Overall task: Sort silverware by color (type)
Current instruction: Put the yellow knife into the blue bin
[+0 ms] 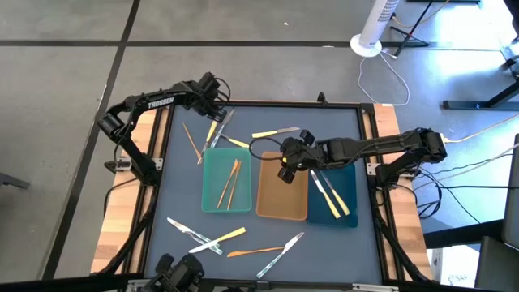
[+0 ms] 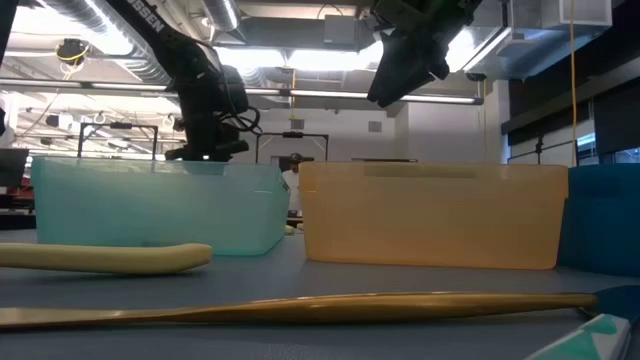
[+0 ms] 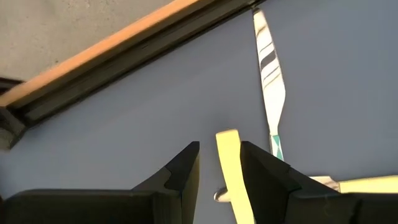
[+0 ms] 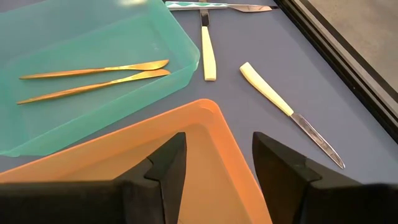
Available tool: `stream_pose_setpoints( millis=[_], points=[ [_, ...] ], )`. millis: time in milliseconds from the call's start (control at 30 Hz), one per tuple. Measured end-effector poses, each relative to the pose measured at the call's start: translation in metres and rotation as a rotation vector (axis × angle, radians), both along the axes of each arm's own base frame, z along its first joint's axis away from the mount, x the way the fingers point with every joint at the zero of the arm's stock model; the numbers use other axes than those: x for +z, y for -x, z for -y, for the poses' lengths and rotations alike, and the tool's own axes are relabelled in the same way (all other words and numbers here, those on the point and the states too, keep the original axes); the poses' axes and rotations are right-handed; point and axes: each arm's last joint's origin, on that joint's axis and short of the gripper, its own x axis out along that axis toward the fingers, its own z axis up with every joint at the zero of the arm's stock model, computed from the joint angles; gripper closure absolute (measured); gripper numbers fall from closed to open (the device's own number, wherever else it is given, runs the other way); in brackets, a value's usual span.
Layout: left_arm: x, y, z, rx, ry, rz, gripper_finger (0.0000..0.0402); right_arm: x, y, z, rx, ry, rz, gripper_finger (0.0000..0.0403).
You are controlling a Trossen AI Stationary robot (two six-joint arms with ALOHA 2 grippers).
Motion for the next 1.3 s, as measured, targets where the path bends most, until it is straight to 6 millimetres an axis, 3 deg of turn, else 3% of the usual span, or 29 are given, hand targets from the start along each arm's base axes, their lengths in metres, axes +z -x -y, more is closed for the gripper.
stream_pose_setpoints(
  millis=[200,600,967,1300],
  points=[
    [-0.001,0.002,0.003,0.016,0.032,-0.018,0.0291,0.0,0.0,0.0,0.0,0.0,0.0,0.023],
    [-0.001,-0.016,0.019,-0.043,0.031,-0.016,0.0291,0.0,0.0,0.0,0.0,0.0,0.0,0.023],
    [-0.001,-0.014,0.017,-0.028,0.03,-0.017,0.029,0.0,0.0,0.0,0.0,0.0,0.0,0.023],
    [-0.003,-0.003,0.015,0.03,0.072,-0.054,0.0212,0.0,0.0,0.0,0.0,0.0,0.0,0.023]
  ],
)
